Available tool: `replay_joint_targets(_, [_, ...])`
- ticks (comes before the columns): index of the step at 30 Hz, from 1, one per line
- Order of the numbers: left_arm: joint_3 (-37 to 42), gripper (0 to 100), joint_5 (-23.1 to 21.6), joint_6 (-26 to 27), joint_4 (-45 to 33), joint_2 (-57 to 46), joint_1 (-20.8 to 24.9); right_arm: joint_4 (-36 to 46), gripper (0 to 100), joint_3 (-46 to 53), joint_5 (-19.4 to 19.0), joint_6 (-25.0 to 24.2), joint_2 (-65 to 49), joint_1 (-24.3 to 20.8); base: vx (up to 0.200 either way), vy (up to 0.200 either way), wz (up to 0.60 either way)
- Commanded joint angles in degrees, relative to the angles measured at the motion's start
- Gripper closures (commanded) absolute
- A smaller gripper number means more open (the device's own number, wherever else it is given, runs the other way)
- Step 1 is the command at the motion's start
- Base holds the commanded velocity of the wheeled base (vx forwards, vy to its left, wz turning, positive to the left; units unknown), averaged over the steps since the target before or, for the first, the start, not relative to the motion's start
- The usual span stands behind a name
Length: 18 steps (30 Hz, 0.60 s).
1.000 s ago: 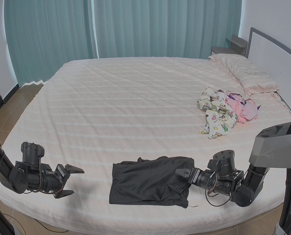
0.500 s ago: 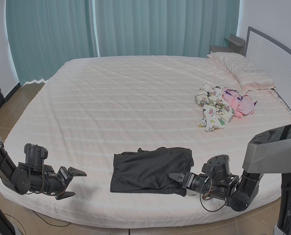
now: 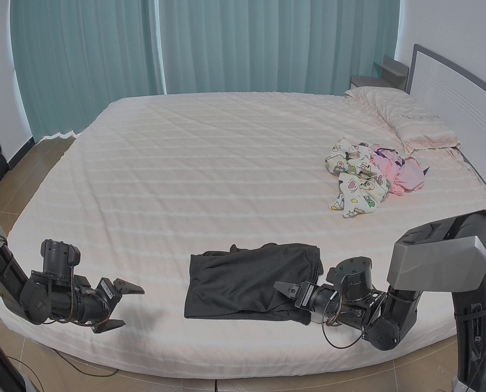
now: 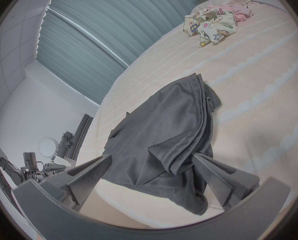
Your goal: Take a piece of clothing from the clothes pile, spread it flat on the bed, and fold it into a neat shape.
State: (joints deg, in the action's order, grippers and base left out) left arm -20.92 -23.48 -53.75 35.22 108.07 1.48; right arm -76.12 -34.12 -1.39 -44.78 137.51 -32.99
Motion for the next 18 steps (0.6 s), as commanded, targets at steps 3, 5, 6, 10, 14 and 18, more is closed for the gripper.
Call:
replay_joint_targets(3, [-0.09, 0, 0.45, -0.04, 0.03, 0.21, 0.02, 0.0, 100, -2.0, 0.16, 1.09, 2.94, 0.91, 0.0, 0.0, 0.0])
replay_joint_targets(5, [0.0, 0, 0.45, -0.04, 0.03, 0.21, 0.02, 0.0, 100, -0.95, 0.42, 2.15, 2.32, 0.91, 0.0, 0.0, 0.0])
replay_joint_targets(6, [0.0, 0, 0.45, -0.04, 0.03, 0.21, 0.02, 0.0, 100, 0.28, 0.77, 3.29, 1.8, 0.91, 0.0, 0.0, 0.0])
replay_joint_targets(10, [-0.09, 0, 0.45, -0.04, 0.03, 0.21, 0.02, -0.43, 100, 2.66, 1.74, 4.08, 0.65, 0.91, 0.0, 0.0, 0.0])
replay_joint_targets(14, [-0.09, 0, 0.45, -0.04, 0.03, 0.21, -0.07, -0.52, 100, 5.21, 2.53, 4.17, -1.19, 0.91, 0.0, 0.0, 0.0])
replay_joint_targets(18, [0.0, 0, 0.45, -0.04, 0.03, 0.21, 0.02, -0.43, 100, 9.6, 1.74, 4.26, -4.44, 1.17, 0.0, 0.0, 0.0])
